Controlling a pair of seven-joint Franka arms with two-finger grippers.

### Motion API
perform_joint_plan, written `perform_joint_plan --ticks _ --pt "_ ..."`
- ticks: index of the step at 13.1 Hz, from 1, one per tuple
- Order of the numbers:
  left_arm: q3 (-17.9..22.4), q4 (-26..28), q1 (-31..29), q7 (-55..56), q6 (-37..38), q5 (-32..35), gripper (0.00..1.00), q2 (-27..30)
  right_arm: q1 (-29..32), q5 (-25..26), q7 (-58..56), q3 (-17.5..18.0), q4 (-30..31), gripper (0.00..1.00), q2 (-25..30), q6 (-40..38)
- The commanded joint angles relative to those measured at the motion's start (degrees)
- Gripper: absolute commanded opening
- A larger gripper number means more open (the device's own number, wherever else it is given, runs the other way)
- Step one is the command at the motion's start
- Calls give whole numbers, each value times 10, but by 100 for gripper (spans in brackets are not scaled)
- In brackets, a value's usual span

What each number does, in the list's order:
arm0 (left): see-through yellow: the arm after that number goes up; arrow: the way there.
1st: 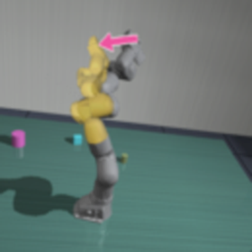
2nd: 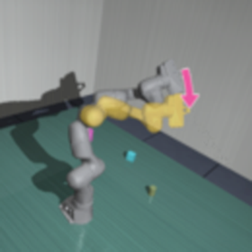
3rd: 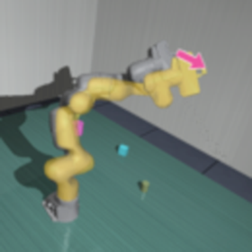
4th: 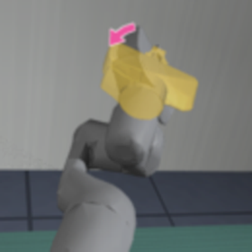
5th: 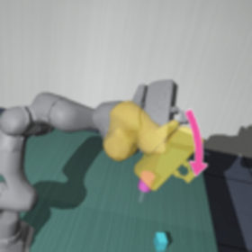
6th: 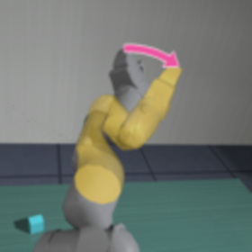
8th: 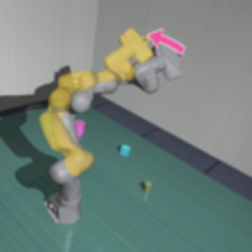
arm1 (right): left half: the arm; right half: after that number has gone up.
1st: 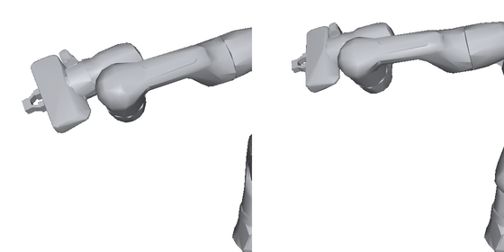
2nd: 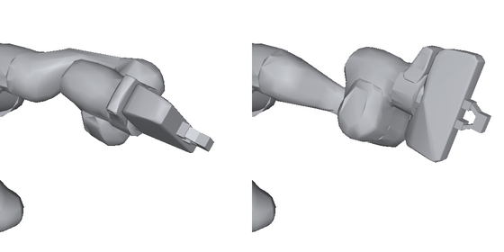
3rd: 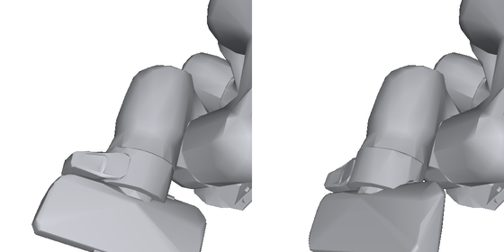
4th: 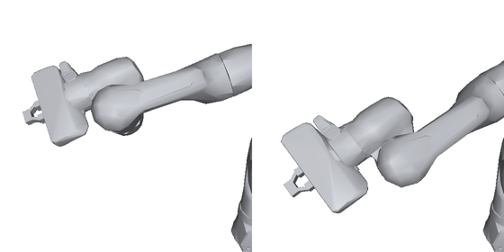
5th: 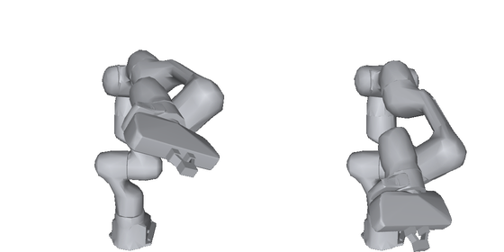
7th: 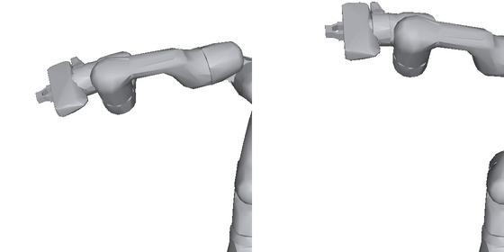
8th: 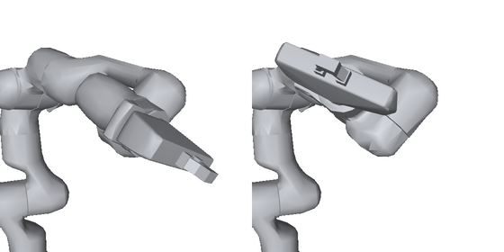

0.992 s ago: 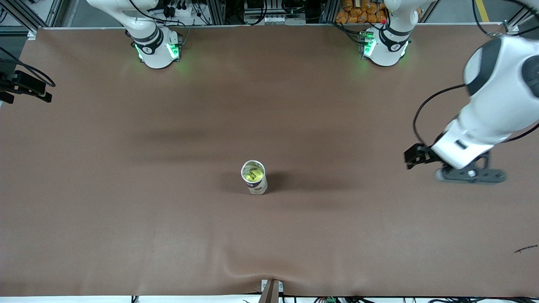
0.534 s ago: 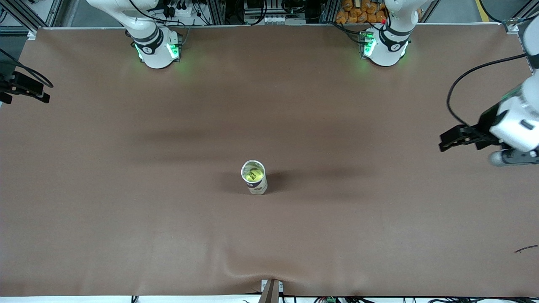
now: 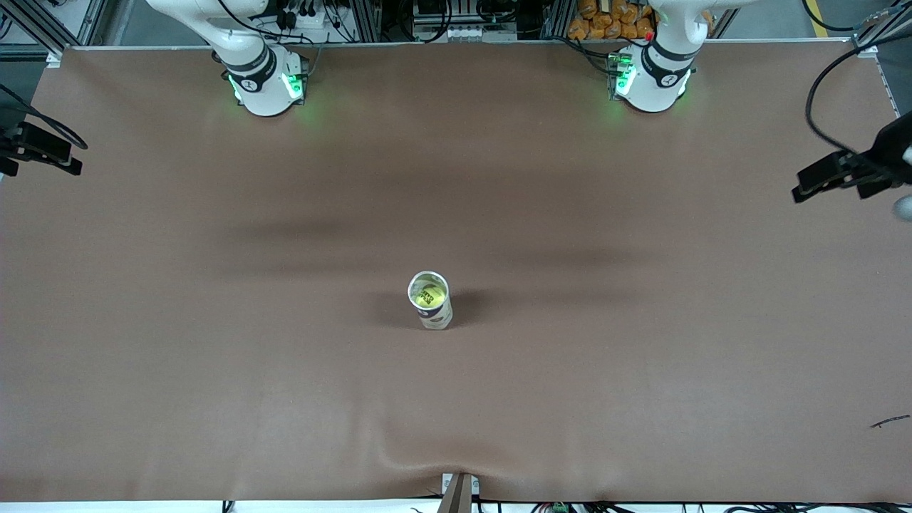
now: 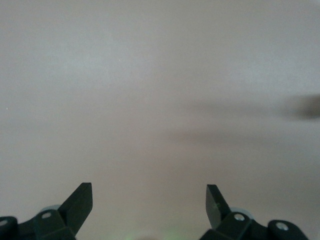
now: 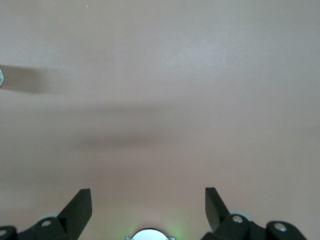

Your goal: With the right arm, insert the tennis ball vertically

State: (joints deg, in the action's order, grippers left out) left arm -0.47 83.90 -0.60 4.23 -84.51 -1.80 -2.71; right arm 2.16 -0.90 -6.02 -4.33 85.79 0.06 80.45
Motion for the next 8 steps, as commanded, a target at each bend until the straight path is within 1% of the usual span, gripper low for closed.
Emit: perform_joint_plan --ticks 1,2,6,8 --pt "32 70 31 -9 -5 -12 100 61 3 3 3 5 -14 100 -6 -1" --pt "31 86 35 -9 -8 -10 100 73 3 3 3 5 -14 100 -6 -1" --pt "6 143 36 -3 -30 -4 100 117 7 3 3 5 -14 100 -7 6" --pt "2 150 34 -3 -37 -4 100 126 6 3 4 5 -13 100 -8 6"
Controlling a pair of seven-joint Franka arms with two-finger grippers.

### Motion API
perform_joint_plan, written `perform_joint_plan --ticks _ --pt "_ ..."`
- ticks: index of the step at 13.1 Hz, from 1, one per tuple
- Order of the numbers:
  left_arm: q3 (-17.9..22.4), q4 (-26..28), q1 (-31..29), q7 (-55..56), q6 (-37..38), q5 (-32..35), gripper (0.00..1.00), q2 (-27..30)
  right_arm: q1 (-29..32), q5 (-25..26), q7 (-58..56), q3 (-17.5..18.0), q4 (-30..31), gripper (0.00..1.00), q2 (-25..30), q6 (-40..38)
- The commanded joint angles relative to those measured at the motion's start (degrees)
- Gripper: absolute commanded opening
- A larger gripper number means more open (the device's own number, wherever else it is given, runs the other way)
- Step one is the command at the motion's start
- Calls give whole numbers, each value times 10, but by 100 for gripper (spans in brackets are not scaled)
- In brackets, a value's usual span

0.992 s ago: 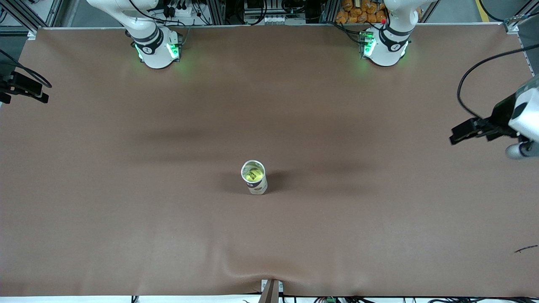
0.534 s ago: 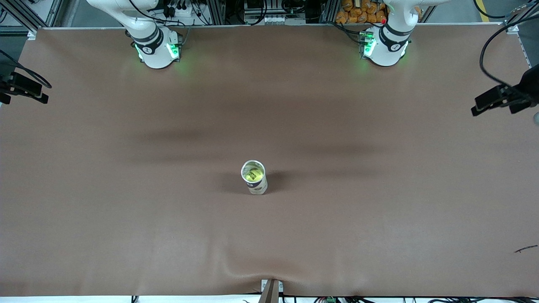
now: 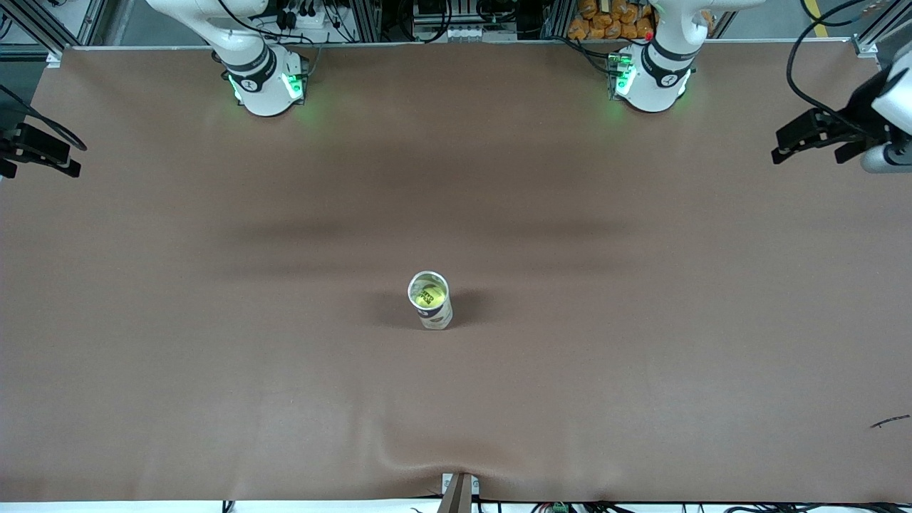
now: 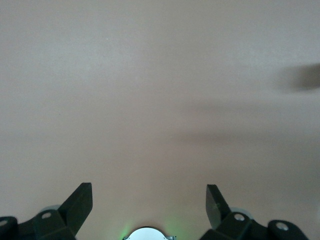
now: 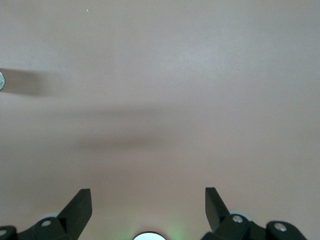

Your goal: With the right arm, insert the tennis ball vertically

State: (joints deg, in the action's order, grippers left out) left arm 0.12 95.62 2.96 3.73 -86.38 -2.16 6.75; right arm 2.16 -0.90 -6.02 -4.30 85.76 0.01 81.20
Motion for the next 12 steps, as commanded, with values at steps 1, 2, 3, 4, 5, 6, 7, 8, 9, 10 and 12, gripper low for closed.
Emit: perform_joint_plan --ticks 1,2,3,4,5,6,7,8,9,10,12 --pt "-5 31 -2 2 -19 0 100 32 6 3 3 4 -13 100 -8 -2" --pt "-13 31 -5 8 -18 0 100 34 6 3 3 4 -13 100 -8 -2" --pt "-27 26 -15 13 -18 0 100 31 5 3 4 4 -13 100 -7 -3" --pt "-29 26 -16 8 -18 8 100 31 4 3 3 4 -14 100 -7 -4" --pt "-29 21 -9 8 -16 27 100 29 5 4 4 4 -14 100 -7 -5" --pt "-29 12 -9 7 -16 31 100 24 5 3 4 4 -14 100 -7 -4" --pt "-29 3 -9 9 -16 31 100 13 6 3 4 4 -14 100 -7 -4" --pt "-29 -9 -9 11 -15 31 100 7 5 3 4 4 -14 100 -7 -5" --pt "-29 -12 -10 10 -14 30 100 2 5 4 4 4 -14 100 -7 -5" --pt "-29 -16 -13 9 -14 28 100 2 5 4 4 4 -14 100 -8 -5" --pt "-28 -16 -14 9 -14 25 100 1 5 3 4 4 -14 100 -7 -5"
